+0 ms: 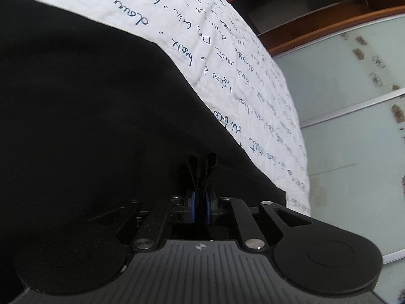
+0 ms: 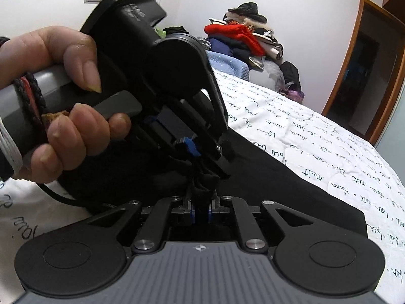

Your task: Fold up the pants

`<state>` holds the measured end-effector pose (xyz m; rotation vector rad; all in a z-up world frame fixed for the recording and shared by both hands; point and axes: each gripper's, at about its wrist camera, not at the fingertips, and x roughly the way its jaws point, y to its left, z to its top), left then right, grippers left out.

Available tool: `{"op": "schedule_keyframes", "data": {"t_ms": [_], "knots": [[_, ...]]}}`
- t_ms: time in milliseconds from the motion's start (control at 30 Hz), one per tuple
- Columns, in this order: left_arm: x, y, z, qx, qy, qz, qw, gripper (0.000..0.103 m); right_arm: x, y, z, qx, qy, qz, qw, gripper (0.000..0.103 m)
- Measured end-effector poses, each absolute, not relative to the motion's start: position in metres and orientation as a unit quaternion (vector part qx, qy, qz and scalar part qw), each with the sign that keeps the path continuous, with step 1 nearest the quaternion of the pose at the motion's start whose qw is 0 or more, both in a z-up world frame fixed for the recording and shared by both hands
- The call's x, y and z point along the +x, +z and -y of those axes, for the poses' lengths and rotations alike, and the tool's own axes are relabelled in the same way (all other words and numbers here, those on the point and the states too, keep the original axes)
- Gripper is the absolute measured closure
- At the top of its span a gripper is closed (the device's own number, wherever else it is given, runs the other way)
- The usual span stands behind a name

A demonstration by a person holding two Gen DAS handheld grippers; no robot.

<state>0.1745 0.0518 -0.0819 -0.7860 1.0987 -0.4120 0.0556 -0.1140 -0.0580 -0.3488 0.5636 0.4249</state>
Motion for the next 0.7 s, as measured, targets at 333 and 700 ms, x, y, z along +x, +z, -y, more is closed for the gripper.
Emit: {"op": "schedule_keyframes", "data": {"t_ms": [333, 700], "knots": [[0.117, -0.032, -0.101, -0.313, -0.124, -0.412, 0.847, 0.041, 0.047, -0.047, 0.136, -0.13, 0.237, -0.272, 0.924, 0.046], [0.002, -0.005, -0.164, -0.227, 0.052, -0.365, 0.901, 0.04, 0.099, 0.0, 0.19, 0.157, 0.301, -0.291, 0.894, 0.018]]}}
